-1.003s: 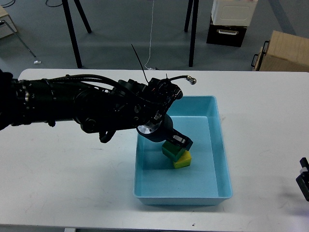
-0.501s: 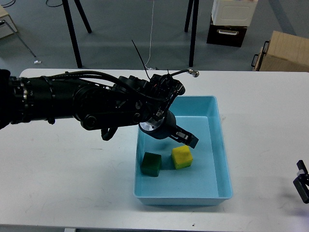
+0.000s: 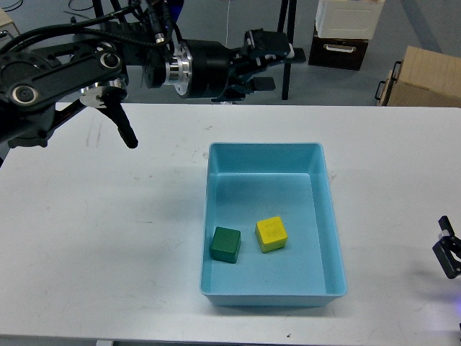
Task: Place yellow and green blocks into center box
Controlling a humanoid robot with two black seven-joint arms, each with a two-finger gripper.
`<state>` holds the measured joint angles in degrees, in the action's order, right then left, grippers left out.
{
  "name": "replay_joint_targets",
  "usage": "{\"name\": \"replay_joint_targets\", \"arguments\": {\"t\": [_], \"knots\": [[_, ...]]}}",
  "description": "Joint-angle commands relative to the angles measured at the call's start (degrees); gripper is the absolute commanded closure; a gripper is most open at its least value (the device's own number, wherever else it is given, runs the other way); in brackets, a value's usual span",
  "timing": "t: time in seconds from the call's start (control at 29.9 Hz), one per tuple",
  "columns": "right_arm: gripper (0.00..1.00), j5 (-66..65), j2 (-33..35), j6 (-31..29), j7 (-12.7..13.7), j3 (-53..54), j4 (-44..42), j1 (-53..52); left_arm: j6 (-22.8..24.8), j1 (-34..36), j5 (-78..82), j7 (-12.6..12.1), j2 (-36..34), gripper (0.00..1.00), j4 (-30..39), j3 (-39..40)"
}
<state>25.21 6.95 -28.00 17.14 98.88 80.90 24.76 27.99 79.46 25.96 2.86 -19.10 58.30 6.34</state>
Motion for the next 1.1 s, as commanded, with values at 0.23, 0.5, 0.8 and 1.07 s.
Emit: {"name": "replay_joint_targets", "arguments": {"t": [0.23, 0.5, 0.8, 1.07], "knots": [[0.00, -1.74, 0.00, 0.00, 0.00, -0.01, -0.22, -5.77, 0.01, -26.96, -0.47, -0.31, -1.47, 0.01, 0.58, 46.43], [0.00, -4.20, 0.44, 0.00, -0.09, 0.08, 0.48, -6.22, 0.01, -51.30, -9.07, -4.08, 1.60, 0.01, 12.51, 73.62], [0.00, -4.38, 0.61, 0.00, -0.09, 0.08, 2.15, -5.52, 0.01, -81.19, -10.84, -6.99, 18.20, 0.00, 31.95, 85.24], [0.00, -6.40, 0.26, 0.00, -0.09, -0.09, 3.47, 0.02, 0.01, -97.54, -13.30, -6.56, 19.10, 0.00, 40.04, 84.36]]}}
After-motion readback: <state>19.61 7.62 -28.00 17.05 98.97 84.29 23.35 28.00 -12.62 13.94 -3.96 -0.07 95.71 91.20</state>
